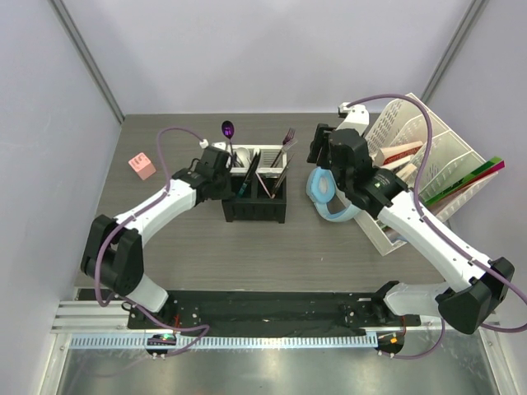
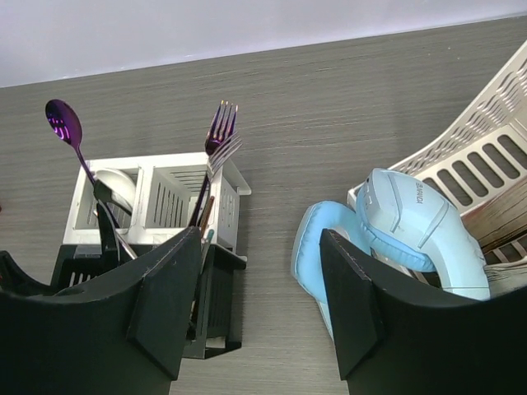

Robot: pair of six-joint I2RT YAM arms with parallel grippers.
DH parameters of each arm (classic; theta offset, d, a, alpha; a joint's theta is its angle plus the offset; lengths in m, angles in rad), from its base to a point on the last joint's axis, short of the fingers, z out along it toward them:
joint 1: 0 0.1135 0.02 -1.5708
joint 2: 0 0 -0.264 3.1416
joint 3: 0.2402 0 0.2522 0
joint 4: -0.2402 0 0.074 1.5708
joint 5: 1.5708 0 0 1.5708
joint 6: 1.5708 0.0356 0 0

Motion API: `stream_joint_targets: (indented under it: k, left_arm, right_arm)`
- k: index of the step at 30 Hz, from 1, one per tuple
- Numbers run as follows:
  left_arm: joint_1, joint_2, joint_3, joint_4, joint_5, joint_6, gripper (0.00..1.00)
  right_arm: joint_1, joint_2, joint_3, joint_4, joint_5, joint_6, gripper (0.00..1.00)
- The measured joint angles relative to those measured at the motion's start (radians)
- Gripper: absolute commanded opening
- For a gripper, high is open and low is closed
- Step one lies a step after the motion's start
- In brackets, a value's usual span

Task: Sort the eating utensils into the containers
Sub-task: Move the container to the center of the board.

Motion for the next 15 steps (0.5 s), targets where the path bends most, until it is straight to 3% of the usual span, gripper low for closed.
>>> stream_joint_targets:
  k: [1, 2, 5, 10, 15]
  left_arm:
    - [-0.002, 0.002, 0.001, 0.000, -0.001, -0.004, 0.18]
    - [-0.003, 0.002, 0.002, -0.001, -0.003, -0.009, 0.24]
    - [-0.010, 0.010, 0.002, 0.003, -0.009, -0.027, 0.33]
    - [-0.034, 0.000, -0.027, 0.026, -0.006, -0.043, 0.36]
    - [-0.037, -0.146, -0.096, 0.020, -0.011, -0.063, 0.40]
  right_arm:
    - [0.000, 0.000, 0.000, -0.002, -0.002, 0.000, 0.65]
    - [0.000, 0.000, 0.000, -0.003, -0.003, 0.000, 0.65]
    - [0.000, 0.000, 0.001, -0.003, -0.003, -0.001, 0.65]
    - [-0.001, 0.002, 0.004, -0.003, -0.014, -0.004, 0.65]
    - [-0.001, 0.031, 0.019, -0.010, -0.042, -0.005, 0.65]
